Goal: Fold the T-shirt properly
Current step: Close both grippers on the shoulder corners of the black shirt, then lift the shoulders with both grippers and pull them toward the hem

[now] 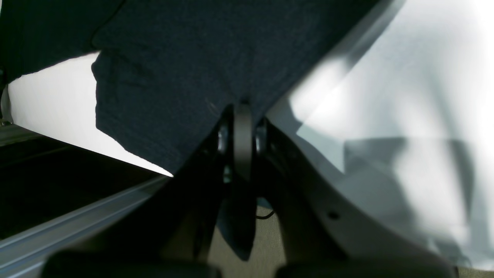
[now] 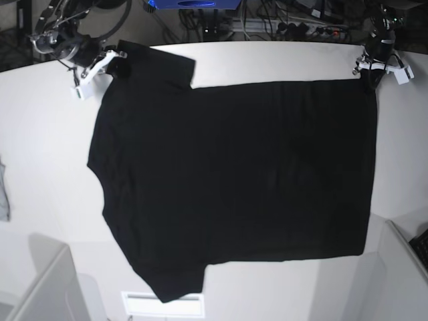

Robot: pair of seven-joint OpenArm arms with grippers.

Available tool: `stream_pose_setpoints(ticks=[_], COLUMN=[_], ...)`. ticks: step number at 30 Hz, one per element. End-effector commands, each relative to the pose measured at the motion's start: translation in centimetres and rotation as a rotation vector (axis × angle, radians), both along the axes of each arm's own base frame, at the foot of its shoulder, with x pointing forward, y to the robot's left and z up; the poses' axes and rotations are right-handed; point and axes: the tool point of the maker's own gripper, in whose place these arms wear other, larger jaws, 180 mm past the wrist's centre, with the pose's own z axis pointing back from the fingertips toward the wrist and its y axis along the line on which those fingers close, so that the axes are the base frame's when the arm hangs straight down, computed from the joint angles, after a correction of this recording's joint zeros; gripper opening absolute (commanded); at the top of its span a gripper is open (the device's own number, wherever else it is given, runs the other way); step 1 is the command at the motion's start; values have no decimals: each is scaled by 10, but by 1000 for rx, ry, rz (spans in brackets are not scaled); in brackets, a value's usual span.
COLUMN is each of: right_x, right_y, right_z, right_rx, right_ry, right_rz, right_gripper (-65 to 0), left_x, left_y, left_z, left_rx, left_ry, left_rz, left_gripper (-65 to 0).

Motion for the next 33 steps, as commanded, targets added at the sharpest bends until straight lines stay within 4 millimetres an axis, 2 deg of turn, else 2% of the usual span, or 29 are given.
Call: stream_pose_setpoints(ticks=[1,6,17,26,30,33], right_x=[-9,-17,-31,-52,-52,-49], right_y=[-7,-9,-16,-15,-16,-16], right_z=[-3,-5,13,11,16,22], right_rx=[-38,-42,-111,-115,-129,-141], right_ry=[37,53,33,72,62,45], right_rz=[17,12,37,43,49,55], right_gripper=[-650,-650,-650,-650,-650,-650], left_x=[-10,-20,-25,-48,-55,-55], left_y=[5,4,-2,-2,-2,-7], left_z=[-1,1,20,15,14,23], left_rx=[19,32,70,71,73,88], left_ry=[40,56,45,97,114,104], left_rz=[-10,-20,-66,-69,-71,-93], left_gripper=[-650,-650,-650,-650,-650,-650])
